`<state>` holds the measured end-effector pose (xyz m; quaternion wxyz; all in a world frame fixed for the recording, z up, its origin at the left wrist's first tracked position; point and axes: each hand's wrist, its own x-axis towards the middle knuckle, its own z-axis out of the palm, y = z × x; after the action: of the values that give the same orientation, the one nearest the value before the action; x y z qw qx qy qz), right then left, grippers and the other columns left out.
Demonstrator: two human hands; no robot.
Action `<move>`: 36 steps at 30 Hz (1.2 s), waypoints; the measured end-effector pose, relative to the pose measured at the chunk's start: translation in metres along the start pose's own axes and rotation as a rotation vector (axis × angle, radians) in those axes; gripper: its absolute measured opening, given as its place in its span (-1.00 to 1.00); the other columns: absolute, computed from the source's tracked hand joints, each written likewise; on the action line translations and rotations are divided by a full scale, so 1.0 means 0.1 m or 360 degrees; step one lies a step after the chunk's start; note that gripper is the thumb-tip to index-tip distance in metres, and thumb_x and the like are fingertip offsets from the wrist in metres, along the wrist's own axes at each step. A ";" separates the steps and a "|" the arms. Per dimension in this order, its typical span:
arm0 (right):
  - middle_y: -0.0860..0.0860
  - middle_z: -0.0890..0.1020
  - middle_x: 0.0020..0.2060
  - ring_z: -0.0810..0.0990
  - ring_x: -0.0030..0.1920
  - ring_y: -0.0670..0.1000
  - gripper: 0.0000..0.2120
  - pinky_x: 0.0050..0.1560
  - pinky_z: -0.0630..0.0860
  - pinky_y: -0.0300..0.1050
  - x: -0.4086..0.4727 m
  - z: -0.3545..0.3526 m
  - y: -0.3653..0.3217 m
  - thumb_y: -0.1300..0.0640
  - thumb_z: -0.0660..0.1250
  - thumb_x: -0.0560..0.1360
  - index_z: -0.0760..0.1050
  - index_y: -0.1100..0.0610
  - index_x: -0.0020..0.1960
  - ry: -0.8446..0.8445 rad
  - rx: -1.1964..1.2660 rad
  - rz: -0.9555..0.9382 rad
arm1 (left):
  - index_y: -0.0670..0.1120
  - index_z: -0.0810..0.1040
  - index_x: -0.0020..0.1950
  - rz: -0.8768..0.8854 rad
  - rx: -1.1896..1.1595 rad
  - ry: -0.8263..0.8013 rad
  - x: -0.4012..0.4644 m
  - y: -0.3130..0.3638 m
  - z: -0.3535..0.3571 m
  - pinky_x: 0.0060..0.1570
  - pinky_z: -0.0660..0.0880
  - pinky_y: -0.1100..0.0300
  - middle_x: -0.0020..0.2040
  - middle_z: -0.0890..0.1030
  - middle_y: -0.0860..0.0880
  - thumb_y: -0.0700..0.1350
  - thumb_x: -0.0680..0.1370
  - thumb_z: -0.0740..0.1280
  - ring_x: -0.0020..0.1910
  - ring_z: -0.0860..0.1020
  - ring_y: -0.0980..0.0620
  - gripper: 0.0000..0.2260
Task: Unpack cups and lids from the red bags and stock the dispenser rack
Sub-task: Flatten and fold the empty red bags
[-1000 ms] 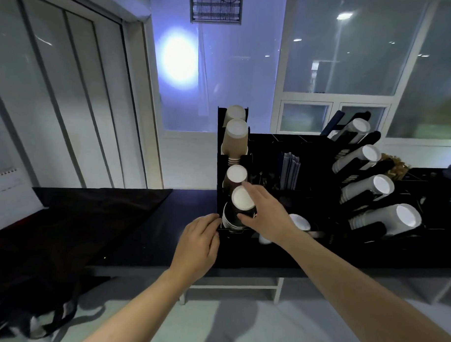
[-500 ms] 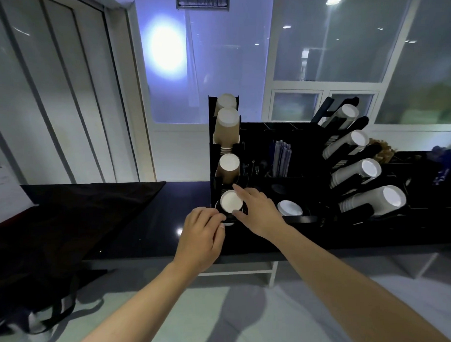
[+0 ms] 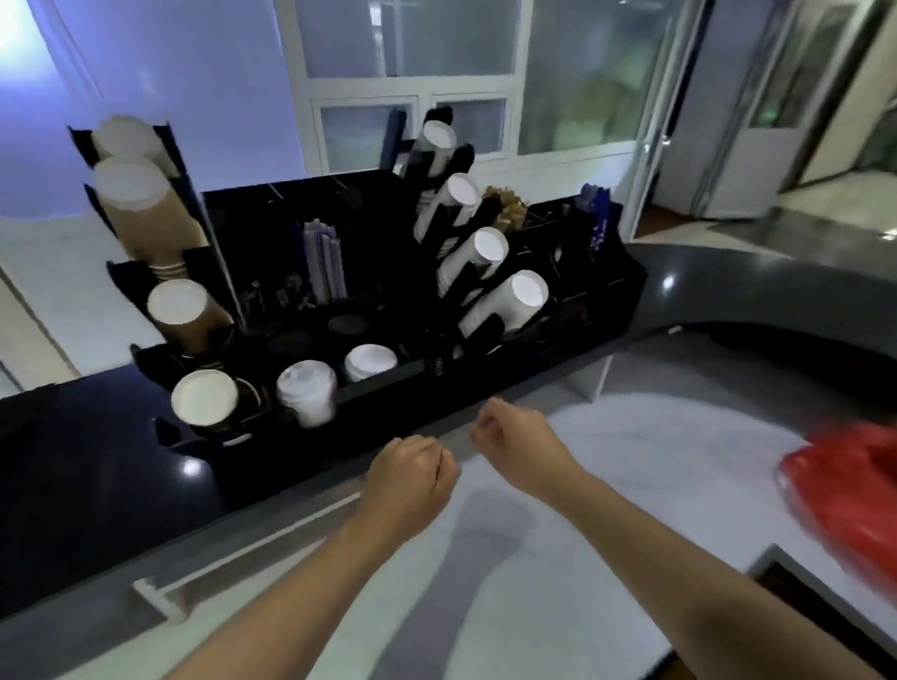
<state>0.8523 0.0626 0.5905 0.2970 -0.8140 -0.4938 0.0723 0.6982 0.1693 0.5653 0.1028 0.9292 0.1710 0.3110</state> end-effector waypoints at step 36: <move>-0.01 0.46 -0.27 0.51 -0.21 0.13 -0.78 -0.29 0.37 0.01 -1.98 -2.32 4.64 0.02 0.22 0.56 0.39 0.08 -0.22 0.0157 -0.0251 0.1138 | 0.08 0.49 -0.17 0.0512 -0.0411 -0.1082 1.76 3.77 3.89 -0.24 0.49 0.25 -0.19 0.54 0.14 0.05 0.61 0.16 -0.22 0.50 0.17 -0.79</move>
<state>1.2010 -0.3565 0.4866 0.2128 -0.9581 -0.1674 0.0939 1.1646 -0.1436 0.4674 0.2196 0.9735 -0.0609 0.0168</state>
